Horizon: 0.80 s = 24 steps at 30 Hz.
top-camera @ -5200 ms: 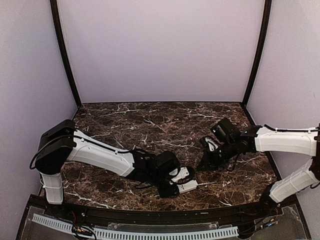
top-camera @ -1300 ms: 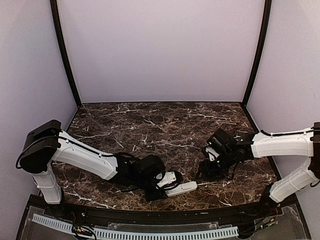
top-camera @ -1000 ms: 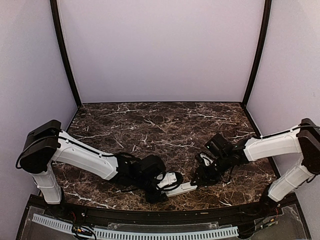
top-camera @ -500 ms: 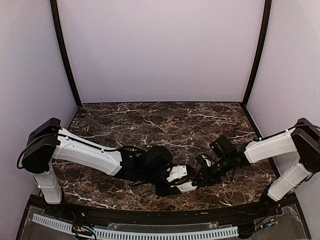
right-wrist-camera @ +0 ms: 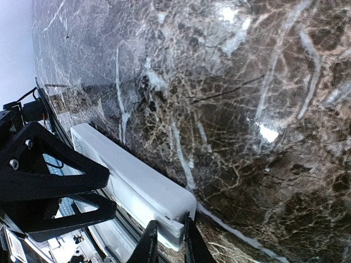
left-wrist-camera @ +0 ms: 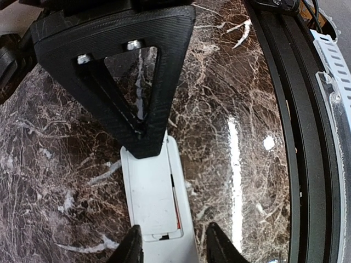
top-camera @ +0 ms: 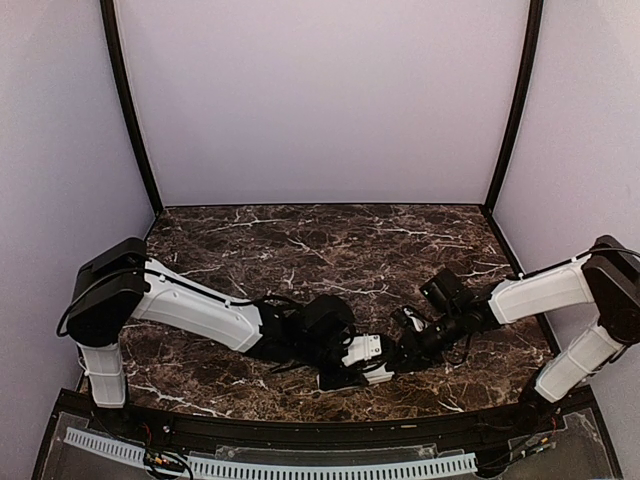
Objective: Load the batteries into the remote control
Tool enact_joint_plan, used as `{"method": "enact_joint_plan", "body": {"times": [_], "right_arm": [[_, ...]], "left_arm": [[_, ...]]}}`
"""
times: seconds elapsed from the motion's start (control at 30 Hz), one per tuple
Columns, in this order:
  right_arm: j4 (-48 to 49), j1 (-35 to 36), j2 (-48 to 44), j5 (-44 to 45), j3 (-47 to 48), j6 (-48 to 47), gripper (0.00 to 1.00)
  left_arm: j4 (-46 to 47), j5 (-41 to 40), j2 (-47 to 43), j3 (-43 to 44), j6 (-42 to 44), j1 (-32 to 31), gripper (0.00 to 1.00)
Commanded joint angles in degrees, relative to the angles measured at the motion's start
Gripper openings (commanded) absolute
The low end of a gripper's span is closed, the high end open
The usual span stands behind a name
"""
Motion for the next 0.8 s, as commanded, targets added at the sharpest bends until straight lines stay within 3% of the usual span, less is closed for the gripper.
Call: {"method": "enact_joint_plan", "body": {"times": [0.0, 0.27, 0.5, 0.67, 0.77], "right_arm": [[-0.5, 0.6, 0.9, 0.2, 1.2, -1.4, 0.15], [-0.1, 1.0, 0.9, 0.4, 0.8, -0.9, 0.18], [-0.3, 1.6, 1.3, 0.7, 1.2, -1.0, 0.17], [-3.2, 1.6, 1.1, 2.3, 2.5, -2.5, 0.18], [-5.2, 1.6, 0.4, 3.3, 3.1, -3.3, 0.19]], "left_arm": [[0.0, 1.9, 1.2, 1.5, 0.6, 0.3, 0.33], [-4.2, 3.3, 2.2, 1.5, 1.7, 0.3, 0.23], [-6.1, 5.3, 2.3, 1.0, 0.7, 0.3, 0.22], [-6.8, 5.3, 1.0, 1.7, -0.4, 0.3, 0.24], [-6.6, 5.2, -1.5, 1.8, -0.9, 0.7, 0.32]]}}
